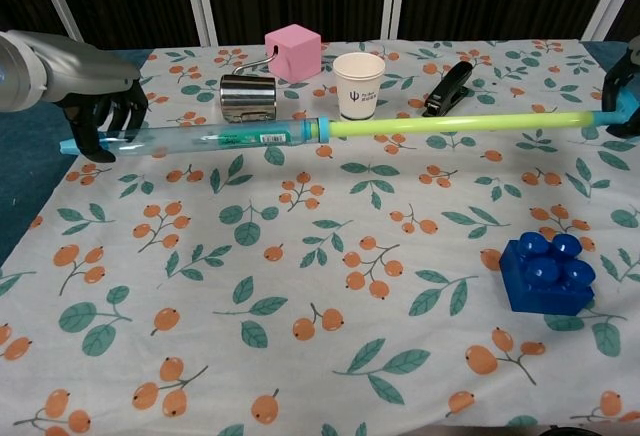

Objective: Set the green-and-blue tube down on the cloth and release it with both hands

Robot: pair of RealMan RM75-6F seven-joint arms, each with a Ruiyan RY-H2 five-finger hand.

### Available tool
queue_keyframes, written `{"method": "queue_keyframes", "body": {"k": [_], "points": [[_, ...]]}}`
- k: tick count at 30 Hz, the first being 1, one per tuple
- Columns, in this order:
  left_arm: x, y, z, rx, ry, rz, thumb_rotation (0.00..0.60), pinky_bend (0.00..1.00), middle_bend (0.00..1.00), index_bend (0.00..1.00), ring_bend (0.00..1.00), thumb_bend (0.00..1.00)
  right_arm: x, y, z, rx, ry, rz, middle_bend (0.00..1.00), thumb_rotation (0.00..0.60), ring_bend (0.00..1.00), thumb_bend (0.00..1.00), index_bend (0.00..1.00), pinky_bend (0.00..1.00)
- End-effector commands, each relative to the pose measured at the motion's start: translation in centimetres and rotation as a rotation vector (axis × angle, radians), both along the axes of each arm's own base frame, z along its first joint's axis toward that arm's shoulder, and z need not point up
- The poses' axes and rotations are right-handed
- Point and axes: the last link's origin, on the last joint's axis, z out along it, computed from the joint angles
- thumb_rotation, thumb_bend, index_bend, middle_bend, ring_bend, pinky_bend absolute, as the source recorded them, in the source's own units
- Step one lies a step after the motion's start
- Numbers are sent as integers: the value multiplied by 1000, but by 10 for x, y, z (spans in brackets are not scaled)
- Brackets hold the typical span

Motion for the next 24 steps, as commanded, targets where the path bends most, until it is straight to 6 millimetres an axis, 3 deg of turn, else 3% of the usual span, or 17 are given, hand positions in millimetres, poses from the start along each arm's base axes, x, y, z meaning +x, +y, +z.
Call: {"method": "queue_keyframes", "body": {"k": [1, 6, 8, 10, 12, 14, 16, 24], "points": [[-2, 1, 2, 4, 5, -1, 600, 448, 561, 579, 375, 384, -2, -1, 3, -2, 1, -4, 268, 600, 82, 414, 685, 170], [-4, 1, 2, 4, 5, 6, 600, 442, 550, 569, 370, 384, -4, -1, 4, -1, 3, -9, 267, 600, 82, 413, 685, 169], [-3, 1, 0, 0, -1, 9, 600, 410, 513, 522, 339, 369, -4, -1, 4, 4, 7, -7, 258, 600, 81, 410, 679, 170], [-2, 0, -1, -7, -9, 13, 600, 343, 402, 417, 272, 315, -4, -1, 3, 10, 5, -6, 211, 600, 71, 381, 580, 170], [-1, -2, -4, -17, -19, 20, 600, 259, 221, 271, 178, 226, -4, 0, 2, 22, 1, -7, 115, 600, 39, 293, 317, 169], [1, -2, -5, -25, -27, 19, 600, 182, 116, 142, 98, 164, -4, 0, 2, 28, 1, -7, 47, 600, 11, 216, 107, 168], [3, -2, -5, -27, -31, 16, 600, 125, 60, 36, 53, 122, -3, -1, 2, 30, -1, -10, 7, 600, 0, 158, 6, 168], [8, -5, 10, 27, -145, 11, 600, 119, 44, 0, 51, 113, -1, 2, 13, -1, -25, 2, 0, 600, 0, 130, 0, 168]]}}
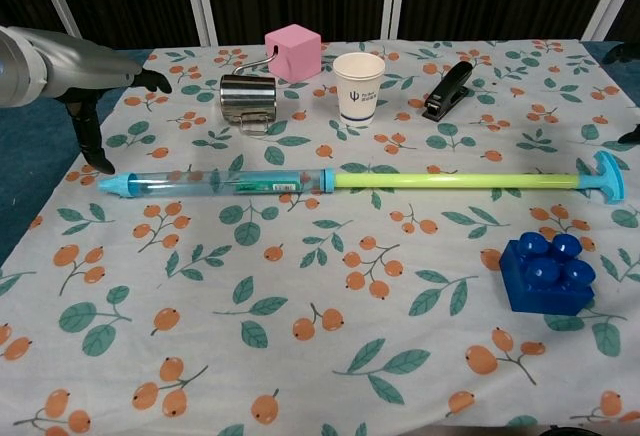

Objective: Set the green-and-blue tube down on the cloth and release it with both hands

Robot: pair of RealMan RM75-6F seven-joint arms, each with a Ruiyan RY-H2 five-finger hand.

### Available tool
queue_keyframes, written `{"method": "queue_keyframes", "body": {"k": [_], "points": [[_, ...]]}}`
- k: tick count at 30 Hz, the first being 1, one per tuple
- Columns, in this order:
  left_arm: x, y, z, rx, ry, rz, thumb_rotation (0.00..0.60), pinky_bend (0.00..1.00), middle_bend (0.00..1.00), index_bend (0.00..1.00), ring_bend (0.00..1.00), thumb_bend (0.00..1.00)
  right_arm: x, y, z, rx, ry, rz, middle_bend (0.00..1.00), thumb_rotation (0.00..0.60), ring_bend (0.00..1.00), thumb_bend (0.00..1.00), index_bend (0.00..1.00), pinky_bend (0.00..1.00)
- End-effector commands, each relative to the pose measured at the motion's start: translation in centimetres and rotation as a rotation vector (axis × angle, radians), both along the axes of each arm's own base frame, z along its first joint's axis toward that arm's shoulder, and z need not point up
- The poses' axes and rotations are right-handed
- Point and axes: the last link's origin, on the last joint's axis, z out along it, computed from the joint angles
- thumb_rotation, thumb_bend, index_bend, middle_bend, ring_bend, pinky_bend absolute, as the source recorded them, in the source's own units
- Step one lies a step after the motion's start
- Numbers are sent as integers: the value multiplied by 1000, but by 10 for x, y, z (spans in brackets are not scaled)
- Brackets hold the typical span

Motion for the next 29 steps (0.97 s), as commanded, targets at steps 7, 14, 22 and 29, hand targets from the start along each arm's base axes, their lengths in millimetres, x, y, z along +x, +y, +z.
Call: {"method": "queue_keyframes", "body": {"k": [7, 14, 22, 29], "points": [[-32, -69, 55, 164, -266, -22, 600, 119, 44, 0, 50, 107, -18, 64, 56, -96, -79, 133, 0, 600, 0, 84, 0, 166], [-94, -145, 78, 270, -354, -71, 600, 74, 1, 0, 6, 68, -54, 143, 88, -150, -102, 269, 0, 600, 0, 4, 0, 151], [-132, -180, 78, 350, -343, -119, 600, 60, 0, 0, 0, 64, -75, 185, 95, -192, -44, 377, 0, 600, 0, 0, 0, 144], [-139, -182, 74, 364, -350, -168, 600, 60, 0, 0, 0, 64, -86, 186, 94, -192, -34, 347, 0, 600, 0, 0, 0, 144]]}}
